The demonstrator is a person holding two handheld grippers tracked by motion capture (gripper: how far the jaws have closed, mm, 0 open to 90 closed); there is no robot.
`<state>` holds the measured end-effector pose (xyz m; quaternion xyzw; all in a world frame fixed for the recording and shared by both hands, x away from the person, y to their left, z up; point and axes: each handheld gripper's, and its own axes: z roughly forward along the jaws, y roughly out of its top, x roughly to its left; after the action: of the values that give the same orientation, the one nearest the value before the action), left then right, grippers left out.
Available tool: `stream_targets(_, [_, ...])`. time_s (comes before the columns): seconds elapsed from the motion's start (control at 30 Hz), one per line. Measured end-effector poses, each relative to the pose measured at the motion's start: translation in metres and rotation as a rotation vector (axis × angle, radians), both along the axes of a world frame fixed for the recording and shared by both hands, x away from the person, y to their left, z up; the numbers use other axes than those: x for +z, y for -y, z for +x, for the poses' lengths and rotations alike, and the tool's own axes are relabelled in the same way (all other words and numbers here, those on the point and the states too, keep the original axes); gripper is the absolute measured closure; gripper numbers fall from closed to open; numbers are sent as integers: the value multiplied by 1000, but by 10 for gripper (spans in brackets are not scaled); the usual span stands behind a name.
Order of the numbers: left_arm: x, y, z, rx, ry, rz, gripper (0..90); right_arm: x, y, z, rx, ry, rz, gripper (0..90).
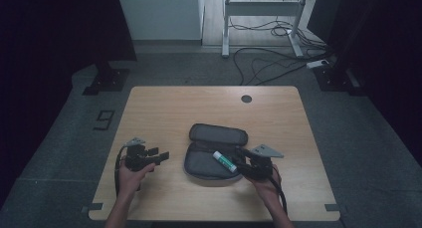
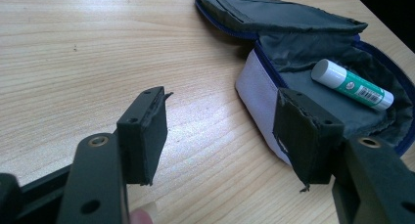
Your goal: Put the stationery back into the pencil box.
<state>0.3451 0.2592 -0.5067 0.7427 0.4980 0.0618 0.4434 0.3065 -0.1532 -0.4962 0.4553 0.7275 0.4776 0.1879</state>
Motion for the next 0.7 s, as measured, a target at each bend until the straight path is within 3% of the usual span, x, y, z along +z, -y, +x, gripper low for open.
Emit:
stream_targets(0.37, [0,1,0,-2,-4,3,374,-8,53,-7,-83,-14,-22,435])
stream_targets(0.53, [-1,1,0,-2,-5,6,373,-20,71,-7,-123,-40,-55,429])
stream_targets(0.7, [-1,2,0,-5,-6,8,373,-28,79,-2,-138,-70,-47,425])
